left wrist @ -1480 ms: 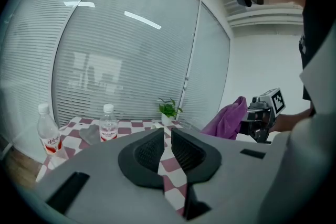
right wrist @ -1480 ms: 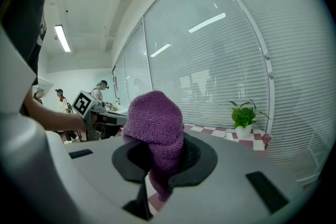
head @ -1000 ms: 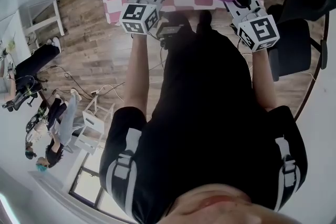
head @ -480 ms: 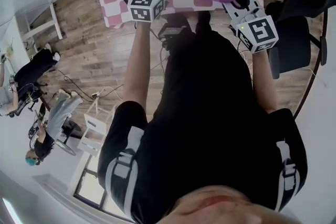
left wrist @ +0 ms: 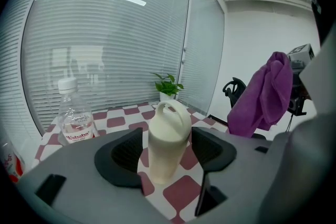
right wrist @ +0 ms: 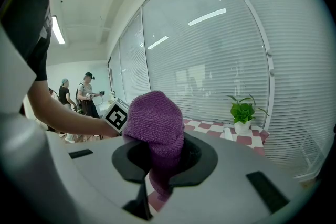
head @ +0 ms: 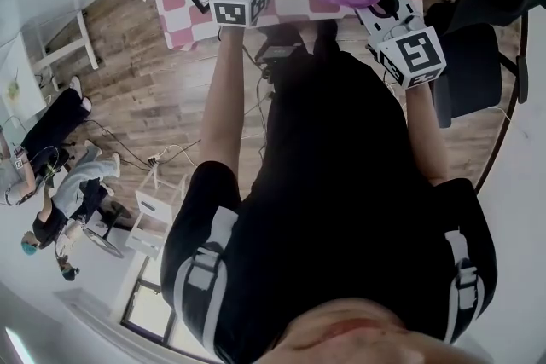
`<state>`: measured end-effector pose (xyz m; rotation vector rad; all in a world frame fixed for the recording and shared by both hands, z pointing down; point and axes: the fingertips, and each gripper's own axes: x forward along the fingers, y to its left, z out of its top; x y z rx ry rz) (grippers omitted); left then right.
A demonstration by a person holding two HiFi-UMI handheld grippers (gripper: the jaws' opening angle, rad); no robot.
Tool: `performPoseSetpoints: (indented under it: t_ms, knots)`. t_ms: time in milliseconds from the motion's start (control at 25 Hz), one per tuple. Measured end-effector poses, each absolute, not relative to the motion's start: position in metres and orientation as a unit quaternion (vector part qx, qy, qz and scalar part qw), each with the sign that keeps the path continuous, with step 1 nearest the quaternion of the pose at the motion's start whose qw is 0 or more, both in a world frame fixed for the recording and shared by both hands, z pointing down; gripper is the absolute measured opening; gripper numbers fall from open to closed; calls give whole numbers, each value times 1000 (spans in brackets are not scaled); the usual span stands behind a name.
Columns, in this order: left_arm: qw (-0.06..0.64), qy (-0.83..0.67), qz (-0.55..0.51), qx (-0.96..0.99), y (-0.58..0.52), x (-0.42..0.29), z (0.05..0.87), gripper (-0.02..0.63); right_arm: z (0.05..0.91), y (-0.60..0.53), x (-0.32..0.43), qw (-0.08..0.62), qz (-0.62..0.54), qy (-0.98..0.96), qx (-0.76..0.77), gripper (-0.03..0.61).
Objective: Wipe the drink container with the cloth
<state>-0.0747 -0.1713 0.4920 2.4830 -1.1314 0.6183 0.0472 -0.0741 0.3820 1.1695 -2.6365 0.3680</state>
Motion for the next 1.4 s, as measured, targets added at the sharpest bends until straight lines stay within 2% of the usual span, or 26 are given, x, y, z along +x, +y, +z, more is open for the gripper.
performPoseSetpoints:
  t_ms: [360,960,1200,1400]
  knots:
    - [153,-403,220,875,-176,-67,491,282,380,-74,51,111,125,-904,393,71]
    - [163,-421,221,865,-177,-73,492,277,381,-75,55,110,123,-903,396,71]
    - [202,-428,203,857,-174,-81,490,276,379,-76,55,108,120,-903,397,71]
    - [273,-425,170,846,-167,-85,484,275,380,-75,55,107,120,-905,395,71]
